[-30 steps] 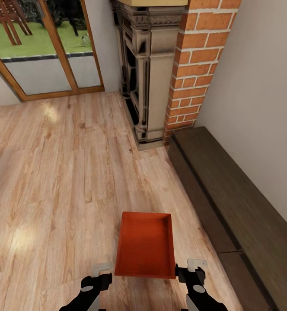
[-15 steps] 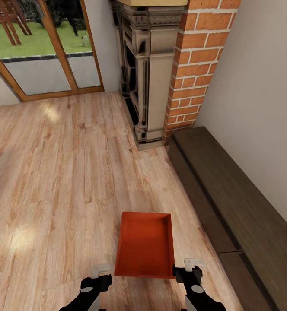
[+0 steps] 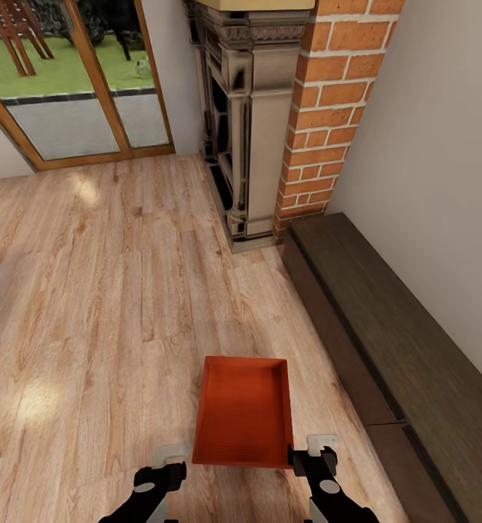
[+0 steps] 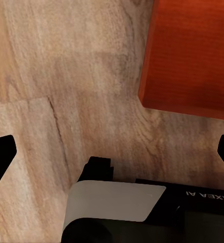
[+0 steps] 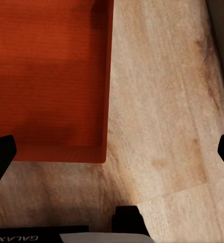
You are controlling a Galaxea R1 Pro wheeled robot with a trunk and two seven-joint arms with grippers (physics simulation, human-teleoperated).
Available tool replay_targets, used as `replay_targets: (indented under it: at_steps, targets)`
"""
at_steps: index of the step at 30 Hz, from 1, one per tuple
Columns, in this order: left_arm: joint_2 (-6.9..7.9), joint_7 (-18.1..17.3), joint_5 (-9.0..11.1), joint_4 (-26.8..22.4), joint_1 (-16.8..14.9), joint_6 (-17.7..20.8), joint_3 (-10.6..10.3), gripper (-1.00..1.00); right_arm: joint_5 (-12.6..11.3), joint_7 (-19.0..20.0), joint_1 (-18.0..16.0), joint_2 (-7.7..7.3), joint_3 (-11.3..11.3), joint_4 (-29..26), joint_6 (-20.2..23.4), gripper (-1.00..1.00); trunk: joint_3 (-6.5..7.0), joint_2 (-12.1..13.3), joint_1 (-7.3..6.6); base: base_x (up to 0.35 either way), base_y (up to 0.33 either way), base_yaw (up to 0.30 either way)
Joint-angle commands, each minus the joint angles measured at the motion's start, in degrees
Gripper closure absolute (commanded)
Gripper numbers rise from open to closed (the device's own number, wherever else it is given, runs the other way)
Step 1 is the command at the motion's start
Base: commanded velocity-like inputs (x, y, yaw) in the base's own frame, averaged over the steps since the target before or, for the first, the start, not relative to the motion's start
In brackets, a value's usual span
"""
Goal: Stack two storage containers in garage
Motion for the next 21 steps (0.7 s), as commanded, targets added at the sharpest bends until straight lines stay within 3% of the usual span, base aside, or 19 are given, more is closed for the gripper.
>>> replay_targets:
  at_steps: [1, 6, 11, 16, 21]
  targets:
    - [0.06, 0.3, 0.6, 0.0, 0.0, -0.1, -0.4, -1.00, 0.0, -0.5, -0.1, 0.00, 0.4, 0.1, -0.1, -1.00, -0.03, 0.0, 0.00, 0.000, 0.000, 0.000]
    - [0.07, 0.3, 0.6, 0.1, 0.0, -2.3, -0.5, -1.00, -0.1, -0.5, -0.1, 0.01, 0.4, 0.0, -0.1, -1.00, -0.03, 0.0, 0.00, 0.000, 0.000, 0.000]
    - [-0.01, 0.3, -0.4, 0.4, 0.0, -8.8, -0.6, -1.00, -0.1, -0.5, -0.1, -0.02, 0.4, 0.0, -0.1, -1.00, -0.03, 0.0, 0.00, 0.000, 0.000, 0.000]
    - [-0.10, 0.3, -3.0, 0.6, 0.0, -9.7, -0.6, -1.00, -0.1, -0.5, -0.1, -0.02, 0.4, 0.0, -0.1, -1.00, -0.03, 0.0, 0.00, 0.000, 0.000, 0.000]
    - [-0.05, 0.3, -3.7, 2.0, 0.0, -9.5, -0.3, -1.00, -0.3, -0.5, -0.1, -0.05, 0.4, 0.1, 0.0, -1.00, -0.03, 0.0, 0.00, 0.000, 0.000, 0.000]
